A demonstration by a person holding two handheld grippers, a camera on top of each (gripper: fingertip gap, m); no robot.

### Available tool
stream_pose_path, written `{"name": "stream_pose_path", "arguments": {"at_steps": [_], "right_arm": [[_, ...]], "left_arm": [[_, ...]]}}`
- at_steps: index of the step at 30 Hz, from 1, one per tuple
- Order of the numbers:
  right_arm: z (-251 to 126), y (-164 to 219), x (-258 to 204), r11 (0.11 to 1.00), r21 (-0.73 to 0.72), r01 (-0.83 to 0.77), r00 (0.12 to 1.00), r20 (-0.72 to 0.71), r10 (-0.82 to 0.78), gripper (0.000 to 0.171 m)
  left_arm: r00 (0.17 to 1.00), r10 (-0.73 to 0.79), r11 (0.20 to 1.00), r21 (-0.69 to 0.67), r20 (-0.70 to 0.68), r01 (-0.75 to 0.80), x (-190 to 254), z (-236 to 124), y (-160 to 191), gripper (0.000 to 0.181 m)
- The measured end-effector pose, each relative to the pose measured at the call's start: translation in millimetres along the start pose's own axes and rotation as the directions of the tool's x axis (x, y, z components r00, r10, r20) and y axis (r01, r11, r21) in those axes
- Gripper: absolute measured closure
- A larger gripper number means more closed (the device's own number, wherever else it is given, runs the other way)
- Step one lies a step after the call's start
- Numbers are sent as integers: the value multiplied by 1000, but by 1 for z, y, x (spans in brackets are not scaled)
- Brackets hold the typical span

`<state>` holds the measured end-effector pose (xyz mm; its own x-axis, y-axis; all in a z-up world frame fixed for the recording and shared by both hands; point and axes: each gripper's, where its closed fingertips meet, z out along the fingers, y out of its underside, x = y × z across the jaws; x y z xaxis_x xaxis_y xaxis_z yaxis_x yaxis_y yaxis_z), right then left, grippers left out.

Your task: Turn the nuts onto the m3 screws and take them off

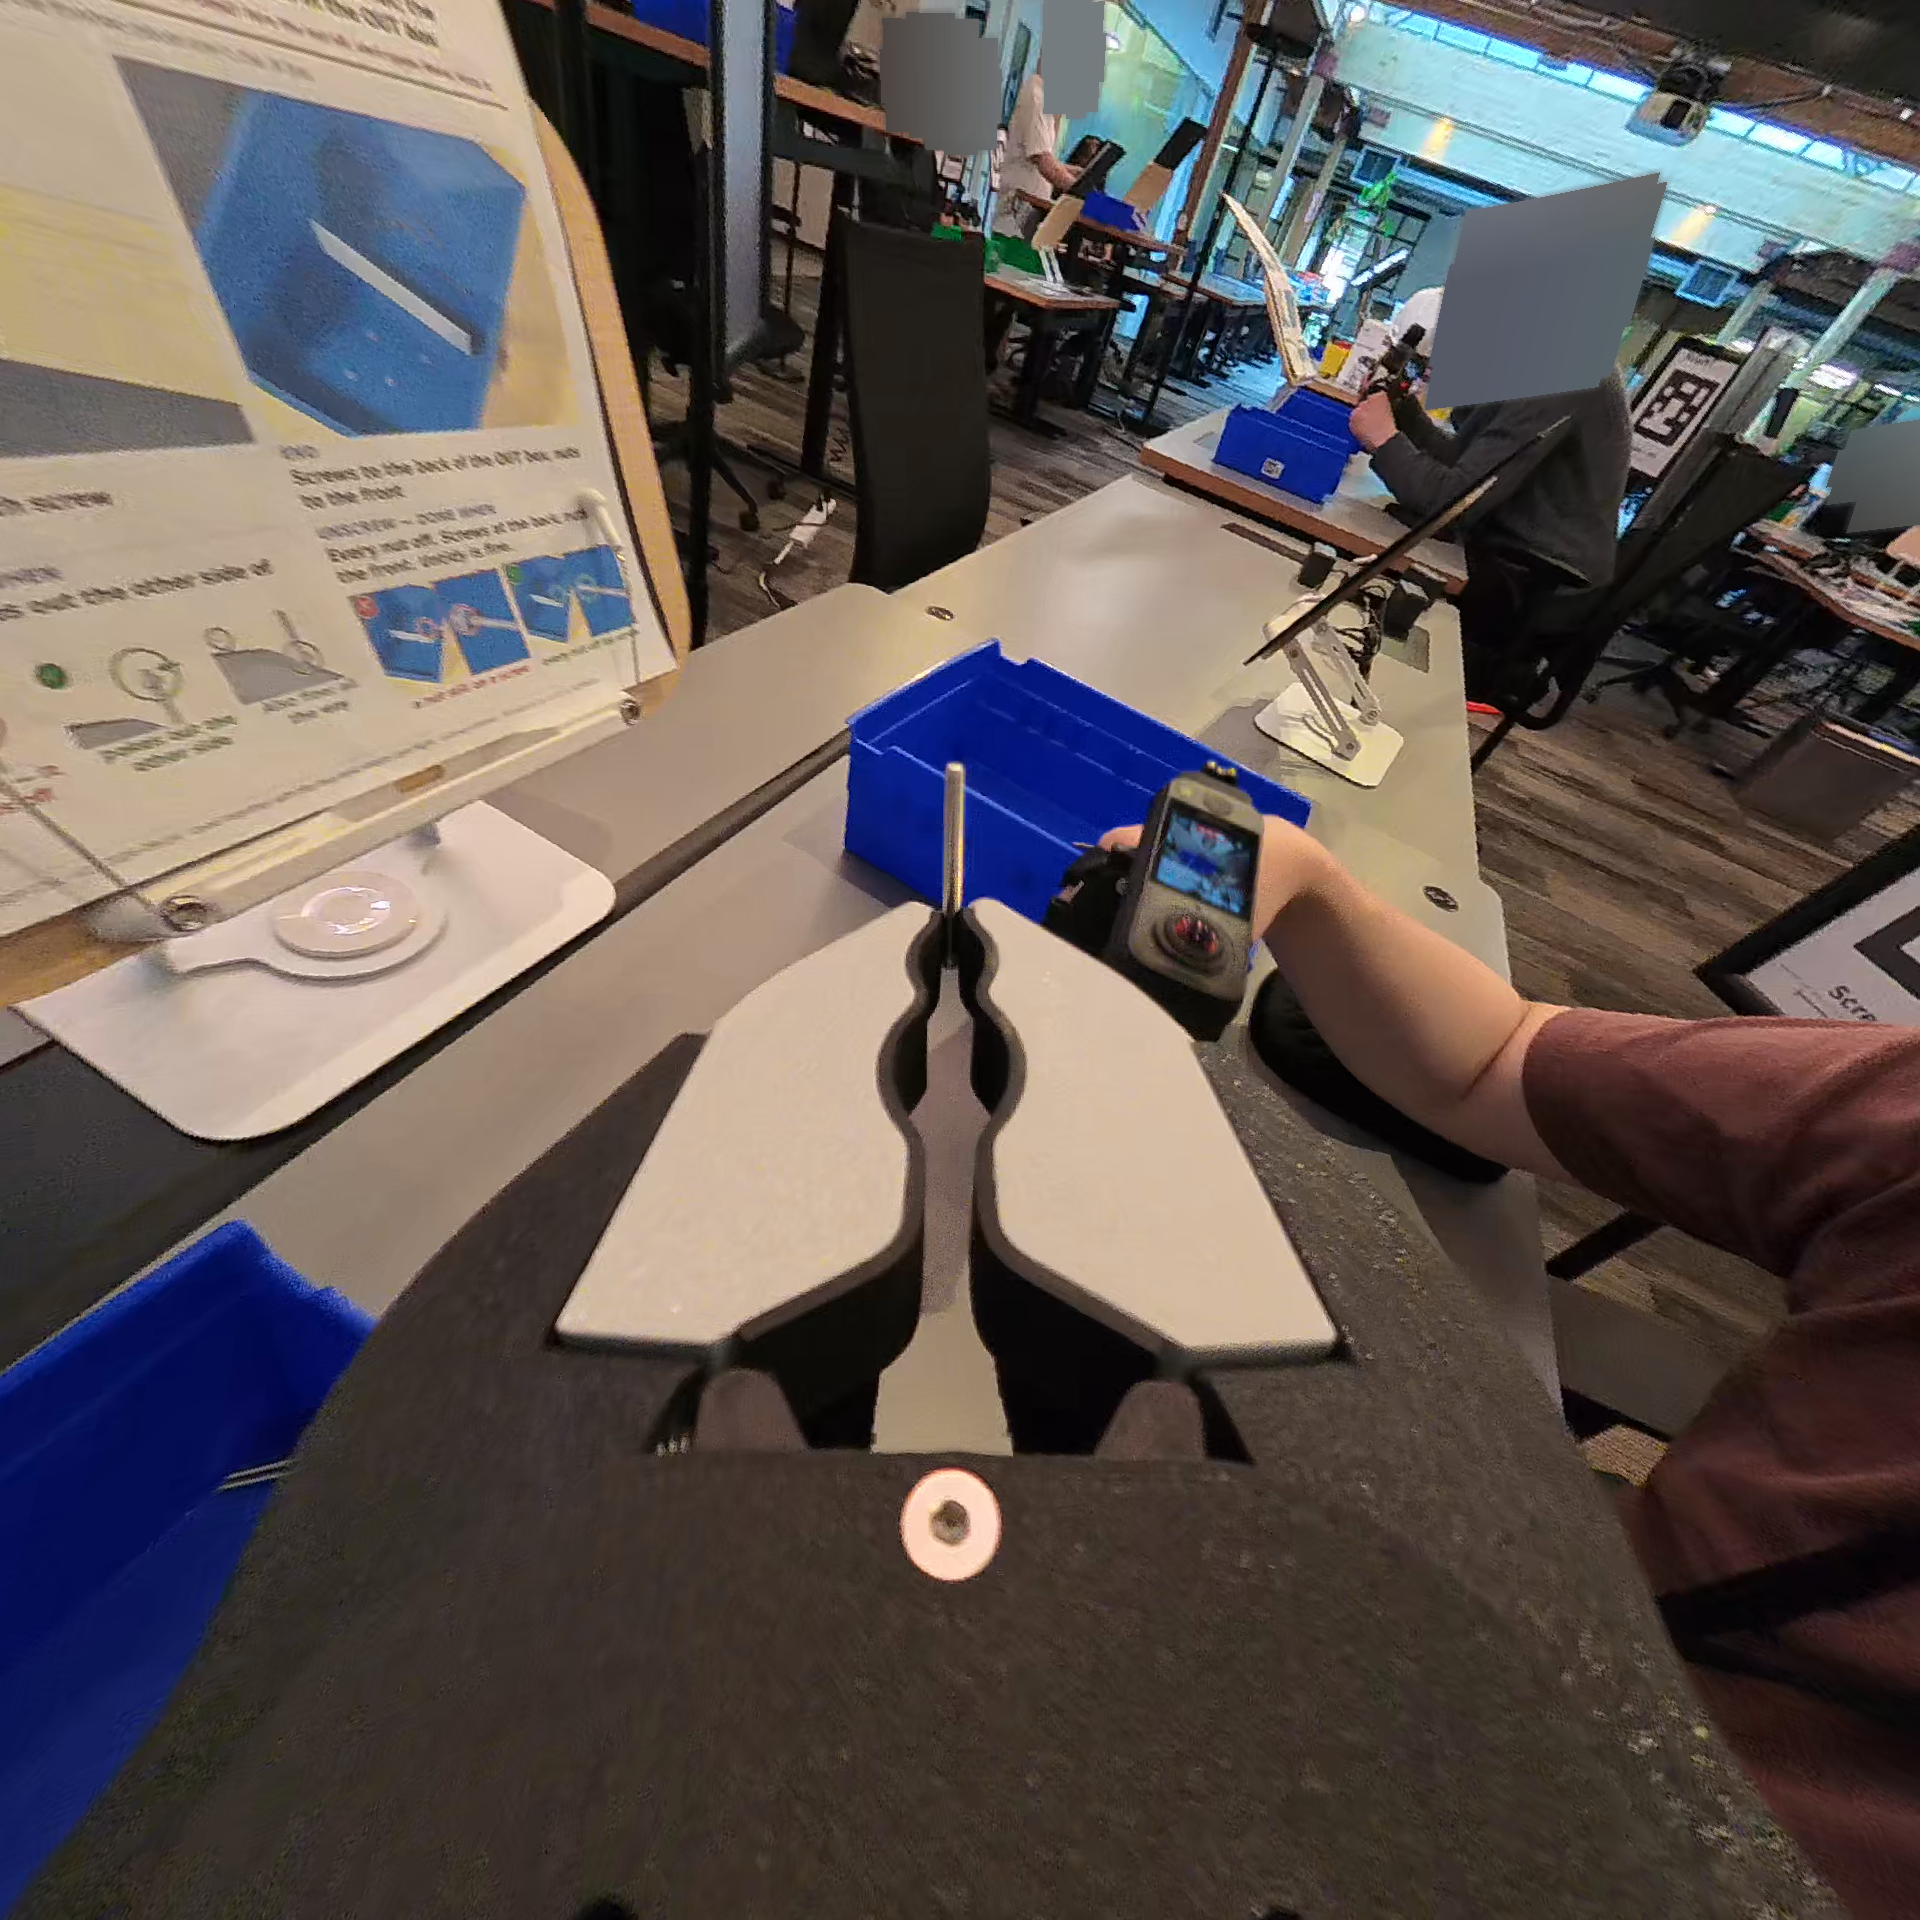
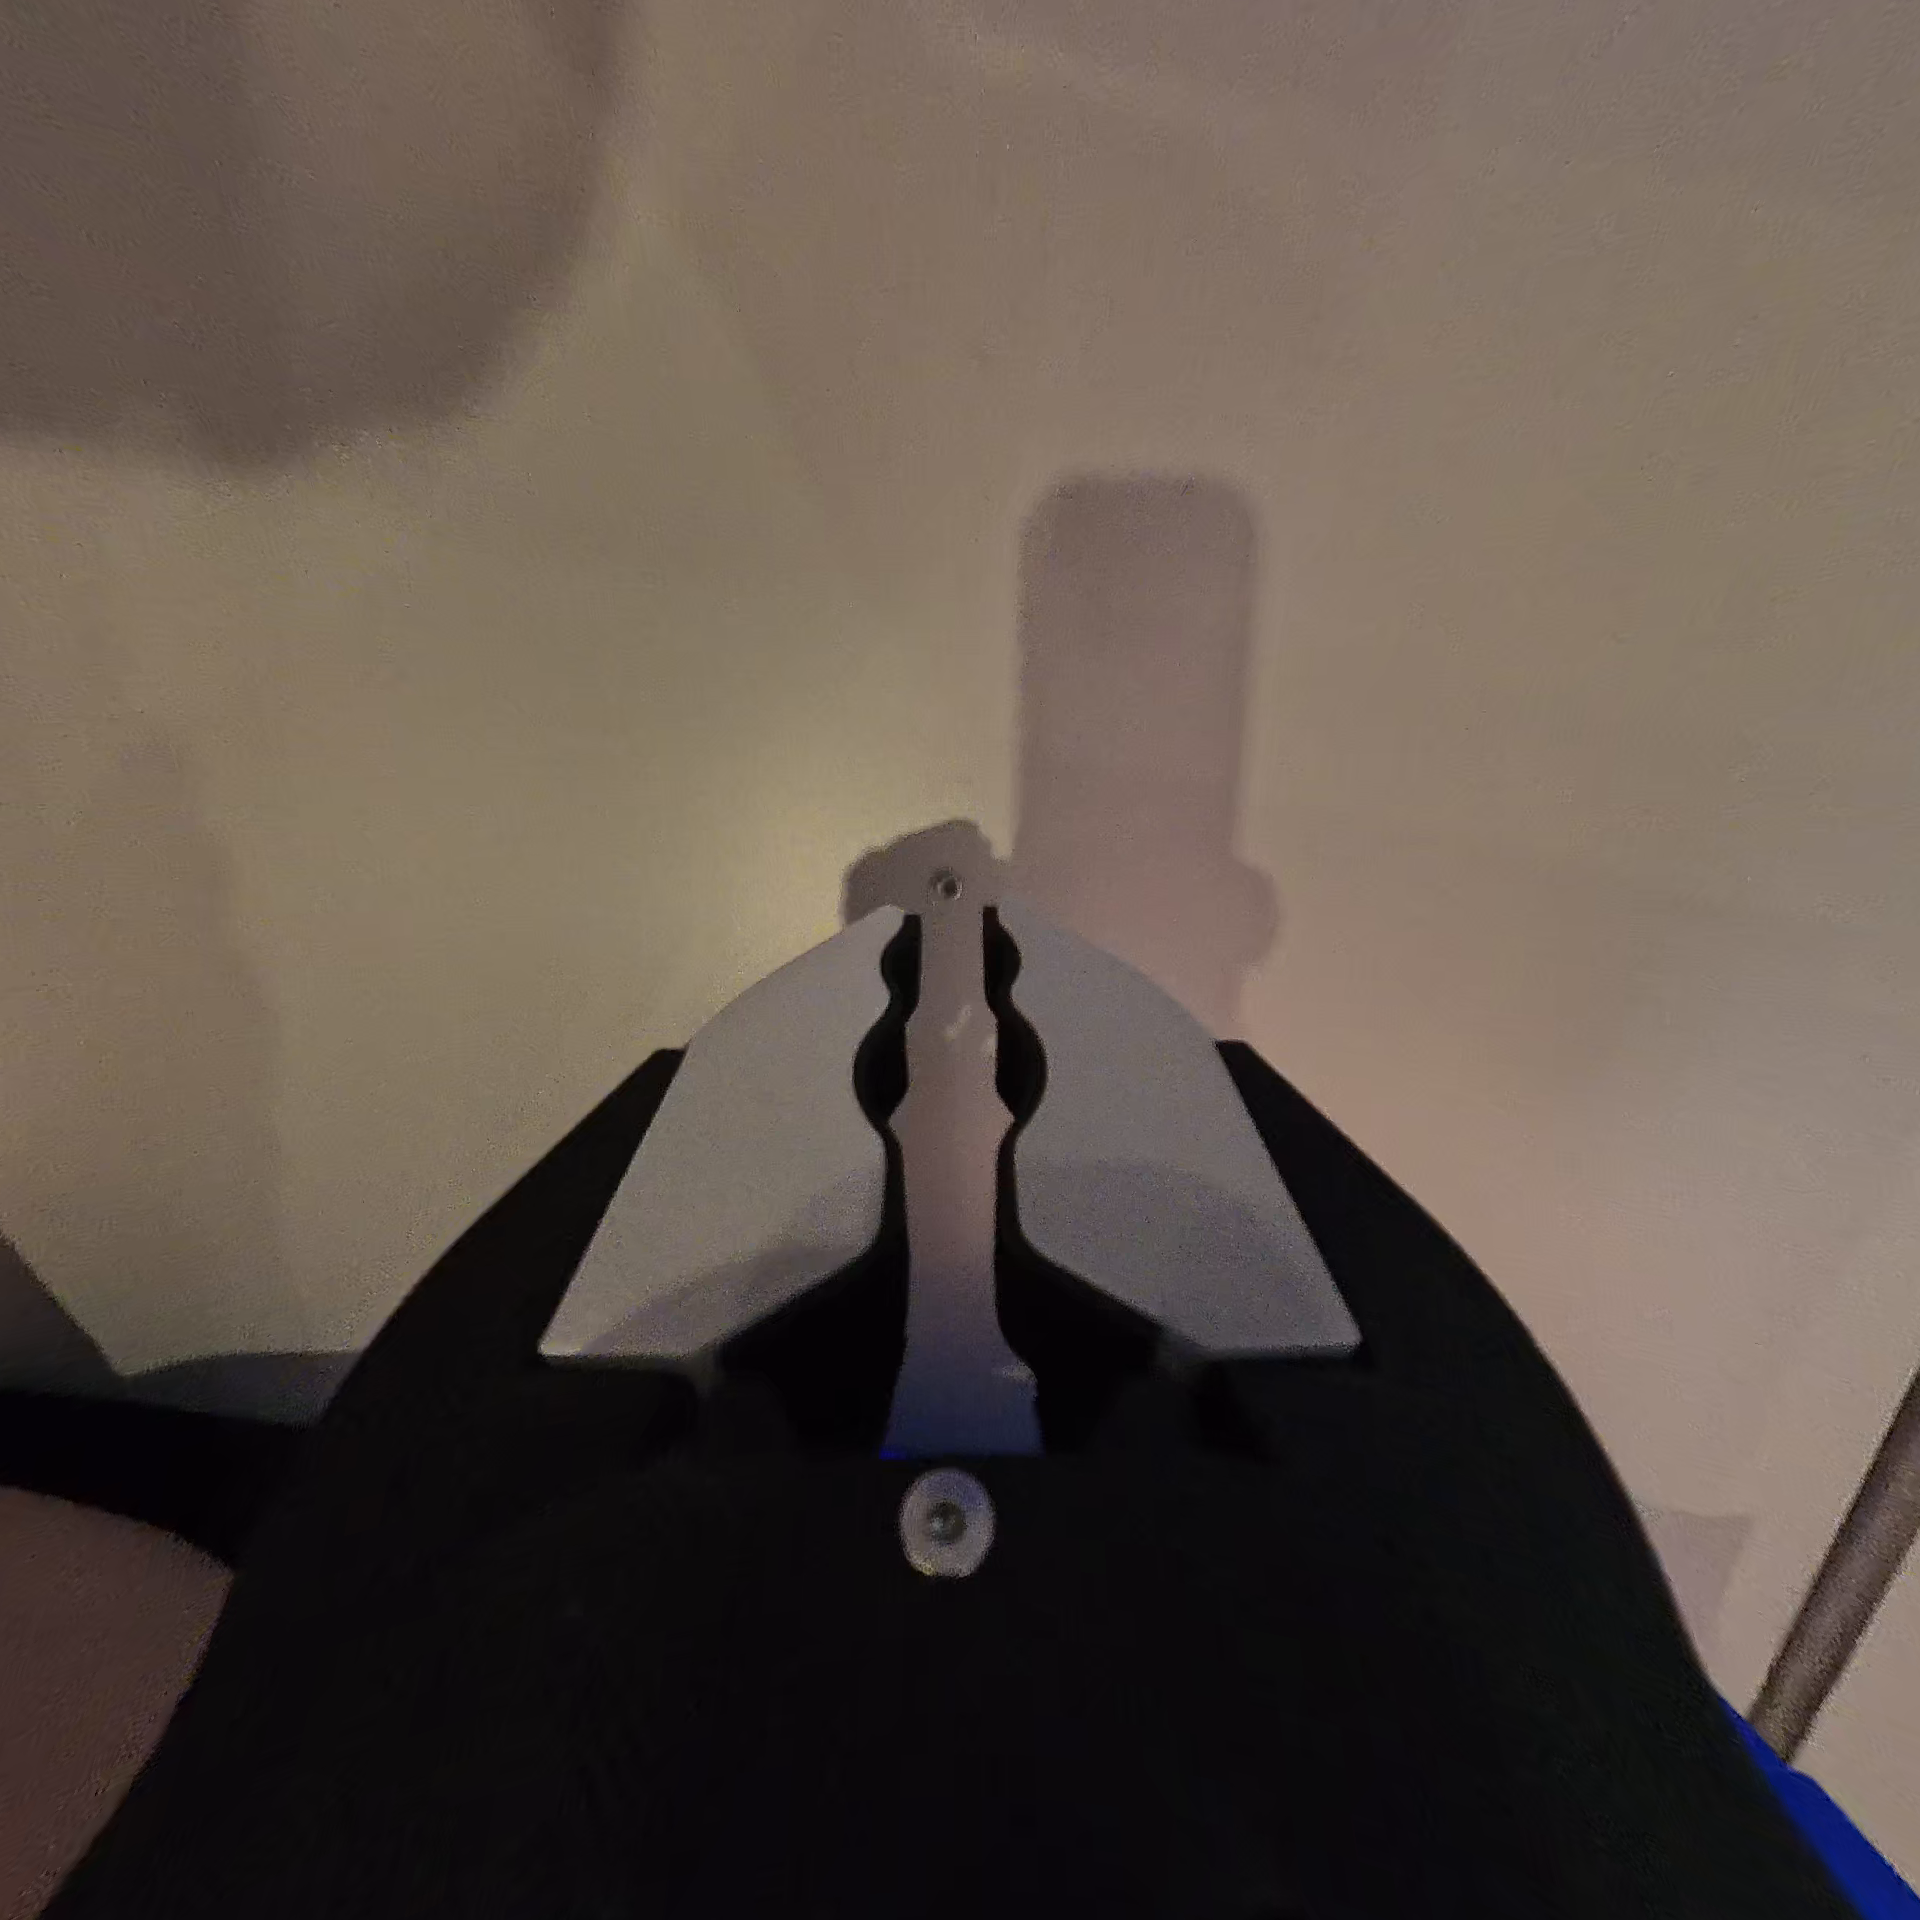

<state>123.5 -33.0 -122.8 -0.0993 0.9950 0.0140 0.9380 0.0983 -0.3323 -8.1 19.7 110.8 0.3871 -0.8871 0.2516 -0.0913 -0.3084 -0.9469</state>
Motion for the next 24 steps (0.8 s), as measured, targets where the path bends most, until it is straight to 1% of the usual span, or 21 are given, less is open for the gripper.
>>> {"name": "stream_pose_path", "arguments": {"at_steps": [2,4,5,8,11,17,24], "right_arm": [[7,4,-1,998,-46,30,999,-10,-30,159],[12,3,-2,995,-59,77,997,-14,-78,159],[14,3,-3,995,-61,77,997,-4,-77,159],[20,5,-1,996,-89,28,1000,-6,-29,158],[26,10,-2,990,-138,22,1000,-11,-24,155],[35,12,-1,984,-178,-5,1000,-15,2,155],[38,12,0,983,-180,-44,999,-13,42,156]], "left_arm": [[1000,12,1000,18,17,-13,0,-7,-5,179],[1000,27,998,50,2,-27,6,-13,-13,179],[1000,31,998,58,1,-31,8,-14,-15,179],[999,48,998,38,20,-49,9,-13,-13,179],[997,74,997,20,33,-74,12,-8,-11,179],[993,108,994,-19,44,-107,18,2,-5,179],[991,124,992,-44,55,-121,18,7,-1,179]]}}
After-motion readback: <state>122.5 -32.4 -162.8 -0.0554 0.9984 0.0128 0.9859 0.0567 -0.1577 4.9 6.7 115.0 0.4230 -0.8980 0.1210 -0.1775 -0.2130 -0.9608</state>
